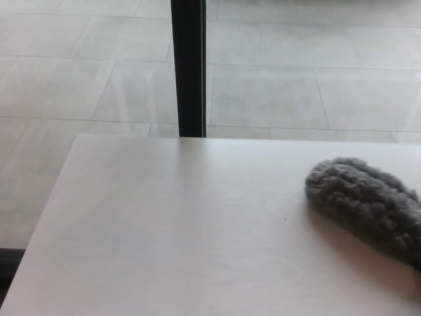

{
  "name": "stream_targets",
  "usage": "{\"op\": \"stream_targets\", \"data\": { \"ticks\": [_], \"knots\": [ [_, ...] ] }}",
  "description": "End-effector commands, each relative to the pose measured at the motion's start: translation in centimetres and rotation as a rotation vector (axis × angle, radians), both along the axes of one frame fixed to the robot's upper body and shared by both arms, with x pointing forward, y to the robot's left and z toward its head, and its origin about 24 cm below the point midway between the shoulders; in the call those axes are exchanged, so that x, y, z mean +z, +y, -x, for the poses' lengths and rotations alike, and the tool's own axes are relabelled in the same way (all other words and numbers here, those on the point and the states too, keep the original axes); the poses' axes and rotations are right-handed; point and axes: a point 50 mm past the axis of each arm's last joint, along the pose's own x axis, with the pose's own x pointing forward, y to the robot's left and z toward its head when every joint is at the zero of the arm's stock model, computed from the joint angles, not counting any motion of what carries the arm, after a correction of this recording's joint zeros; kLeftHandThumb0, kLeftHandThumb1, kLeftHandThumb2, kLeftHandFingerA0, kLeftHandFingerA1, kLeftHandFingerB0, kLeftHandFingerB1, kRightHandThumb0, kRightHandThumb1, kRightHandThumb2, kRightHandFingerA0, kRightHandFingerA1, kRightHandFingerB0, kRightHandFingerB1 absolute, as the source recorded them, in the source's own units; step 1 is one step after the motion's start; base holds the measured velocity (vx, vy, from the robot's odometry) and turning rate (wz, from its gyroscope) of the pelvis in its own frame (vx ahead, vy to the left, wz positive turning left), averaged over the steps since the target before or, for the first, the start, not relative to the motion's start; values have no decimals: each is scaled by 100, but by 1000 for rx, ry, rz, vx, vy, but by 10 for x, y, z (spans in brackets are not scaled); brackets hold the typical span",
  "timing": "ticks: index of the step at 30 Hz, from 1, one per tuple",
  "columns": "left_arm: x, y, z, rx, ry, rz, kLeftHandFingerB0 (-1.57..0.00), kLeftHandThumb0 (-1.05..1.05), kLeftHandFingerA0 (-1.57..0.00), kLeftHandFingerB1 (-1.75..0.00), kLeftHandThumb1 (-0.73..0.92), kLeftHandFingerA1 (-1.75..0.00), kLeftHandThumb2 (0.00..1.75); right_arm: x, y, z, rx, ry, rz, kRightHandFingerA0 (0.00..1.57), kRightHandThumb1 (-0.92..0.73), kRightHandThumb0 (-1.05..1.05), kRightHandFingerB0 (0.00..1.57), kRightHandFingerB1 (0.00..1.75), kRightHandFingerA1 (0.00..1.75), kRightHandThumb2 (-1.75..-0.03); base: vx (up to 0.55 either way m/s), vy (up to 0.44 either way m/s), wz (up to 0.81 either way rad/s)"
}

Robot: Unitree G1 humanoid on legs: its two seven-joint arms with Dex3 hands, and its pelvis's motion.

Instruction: The robot uses its right hand to pick up the duster kept in the middle of the desk and use it to wipe the desk by swiping its surface twice

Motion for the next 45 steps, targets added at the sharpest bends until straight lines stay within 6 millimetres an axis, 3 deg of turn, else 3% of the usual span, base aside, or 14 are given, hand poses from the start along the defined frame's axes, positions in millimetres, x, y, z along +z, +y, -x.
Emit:
{"op": "stream_targets", "data": {
  "ticks": [1,3,9,16,20,22,23,25,29,31,33,37,42,45],
  "knots": [
    [0,0,8,10,-43,12,-74,-47,-75,-55,59,-62,58,0,-82,56,-463,156,-112,78,-51,-44,87,55,145,-58,0,0,0],
    [1,1,8,15,-39,8,-73,-45,-76,-54,59,-66,58,-4,-82,64,-480,123,-63,73,-54,-42,84,59,158,-56,0,0,0],
    [1,0,7,-17,-26,7,-69,-48,-72,-52,59,-60,58,-15,-80,74,-499,131,-81,69,-55,-45,81,62,143,-60,0,0,0],
    [0,0,9,-5,-29,17,-73,-49,-72,-53,59,-59,58,-23,-52,50,-433,204,-84,82,-54,-44,85,52,155,-56,0,0,0],
    [0,0,6,3,-30,11,-72,-48,-73,-52,58,-63,58,-23,-31,35,-352,162,-53,81,-56,-42,72,51,156,-61,0,0,0],
    [1,0,4,-3,-28,1,-75,-47,-78,-51,59,-65,58,-21,-7,16,-267,156,-76,81,-55,-42,85,54,157,-56,0,0,0],
    [2,1,4,-3,-28,-1,-74,-47,-79,-52,59,-67,58,-22,3,11,-248,156,-47,92,-44,-55,79,65,142,-73,0,0,0],
    [3,2,2,-10,-29,-9,-75,-49,-81,-52,60,-69,58,-19,28,-5,-146,142,-77,82,-52,-37,82,61,161,-58,0,0,0],
    [2,1,3,-36,-12,-22,-72,-47,-83,-51,62,-71,59,-17,54,-18,-53,150,-33,82,-56,-39,86,67,161,-57,0,0,0],
    [-1,-1,5,-35,8,-29,-73,-49,-77,-50,61,-60,59,-11,87,-32,48,119,0,83,-58,-39,82,83,163,-57,0,0,0],
    [0,-1,4,-36,-6,-28,-77,-49,-82,-51,60,-69,58,-7,118,-42,155,109,8,83,-53,-38,82,77,165,-56,0,0,0],
    [0,-1,3,-45,8,-35,-75,-48,-82,-51,62,-71,59,-7,152,-45,289,109,26,89,-54,-39,86,63,161,-56,0,0,0],
    [1,0,5,-54,6,-33,-79,-49,-87,-54,62,-72,58,-8,196,-36,535,15,-7,97,-50,-30,88,73,165,-59,0,0,0],
    [0,-1,4,-37,-1,-23,-75,-47,-80,-52,61,-66,59,-10,219,-22,679,-28,-5,100,-48,-28,93,108,168,-67,0,0,0]
  ]
}}
